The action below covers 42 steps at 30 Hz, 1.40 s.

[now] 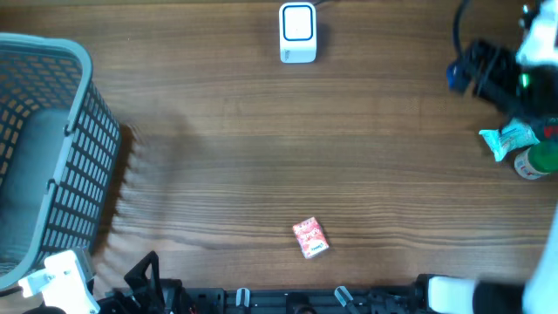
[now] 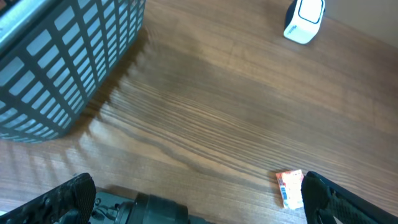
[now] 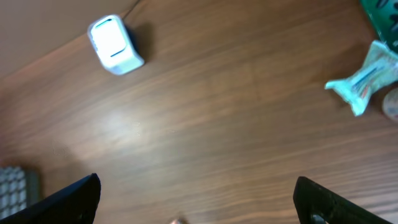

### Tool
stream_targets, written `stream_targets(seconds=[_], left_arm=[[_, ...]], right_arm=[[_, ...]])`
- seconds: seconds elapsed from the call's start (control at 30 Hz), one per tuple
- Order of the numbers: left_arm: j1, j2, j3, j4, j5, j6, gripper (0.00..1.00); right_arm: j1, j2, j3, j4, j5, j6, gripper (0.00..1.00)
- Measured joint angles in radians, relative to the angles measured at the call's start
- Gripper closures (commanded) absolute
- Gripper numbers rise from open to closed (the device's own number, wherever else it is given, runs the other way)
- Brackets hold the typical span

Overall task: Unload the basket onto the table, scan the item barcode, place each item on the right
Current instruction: 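Move the pouch right and drop it at the table's right edge, then reach the right gripper to the red-white tissue pack, then grasp the tissue pack with the right gripper and lift it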

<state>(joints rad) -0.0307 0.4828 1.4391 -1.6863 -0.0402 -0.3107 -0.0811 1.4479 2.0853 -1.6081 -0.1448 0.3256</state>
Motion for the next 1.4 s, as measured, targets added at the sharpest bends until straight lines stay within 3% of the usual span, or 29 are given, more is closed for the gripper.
stream_targets(seconds=[0.07,0.13,0.27,0.4,0.5,0.53,0.6,0.7,0.83,0.87,0.9,0.93,1.03,1.1,1.17,1.23,1.27,1.37,1.4], left_arm=[[0.000,0.000,0.000,-0.002,0.000,0.000,0.00],[0.000,0.000,0.001,0.001,0.000,0.000,0.00],[0.000,-0.003,0.001,0.001,0.000,0.000,0.00],[0.000,-0.003,0.001,0.002,0.000,0.000,0.00],[0.000,-0.003,0.001,0.001,0.000,0.000,0.00],[0.000,-0.003,0.001,0.001,0.000,0.000,0.00],[0.000,-0.003,0.001,0.000,0.000,0.000,0.00],[0.000,-0.003,0.000,0.000,0.000,0.000,0.00],[0.000,-0.003,0.000,0.000,0.000,0.000,0.00],[0.000,-0.003,0.000,0.000,0.000,0.000,0.00],[0.000,-0.003,0.000,0.000,0.000,0.000,0.00],[0.000,-0.003,0.000,0.000,0.000,0.000,0.00],[0.000,-0.003,0.000,0.000,0.000,0.000,0.00],[0.000,-0.003,0.000,0.000,0.000,0.000,0.00],[0.000,-0.003,0.000,0.000,0.000,0.000,0.00],[0.000,-0.003,0.000,0.000,0.000,0.000,0.00],[0.000,-0.003,0.000,0.000,0.000,0.000,0.00],[0.000,-0.003,0.000,0.000,0.000,0.000,0.00],[0.000,-0.003,0.000,-0.001,0.000,0.000,0.00]], right_arm=[[0.026,-0.139,-0.155,0.014,0.018,0.048,0.00],[0.031,-0.306,-0.465,0.093,0.037,0.103,0.00],[0.080,-0.501,-1.070,0.470,-0.152,0.212,0.00],[0.296,-0.549,-1.337,0.684,-0.279,0.463,0.00],[0.519,-0.497,-1.458,0.938,-0.383,0.780,0.06],[0.600,-0.458,-1.500,1.026,-0.397,0.900,0.18],[0.766,-0.303,-1.559,1.063,-0.398,1.141,0.20],[0.847,-0.135,-1.574,1.093,-0.394,1.313,0.20],[0.851,-0.082,-1.574,1.093,-0.361,1.390,0.28],[0.851,-0.083,-1.573,1.083,-0.337,1.399,0.37],[0.851,-0.083,-1.571,1.075,-0.322,1.402,0.57],[0.851,-0.085,-1.566,1.067,-0.300,1.405,0.66],[0.851,-0.086,-1.554,1.071,-0.257,1.410,0.72],[0.853,-0.087,-1.553,1.079,-0.251,1.399,0.89],[0.855,-0.087,-1.559,1.154,-0.238,1.344,0.83],[0.855,-0.087,-1.561,1.229,-0.224,1.246,0.69],[0.855,-0.089,-1.557,1.223,-0.224,1.211,0.62],[0.855,-0.138,-1.522,1.143,-0.224,1.117,0.55],[0.855,-0.168,-1.516,1.102,-0.224,1.101,0.46]])
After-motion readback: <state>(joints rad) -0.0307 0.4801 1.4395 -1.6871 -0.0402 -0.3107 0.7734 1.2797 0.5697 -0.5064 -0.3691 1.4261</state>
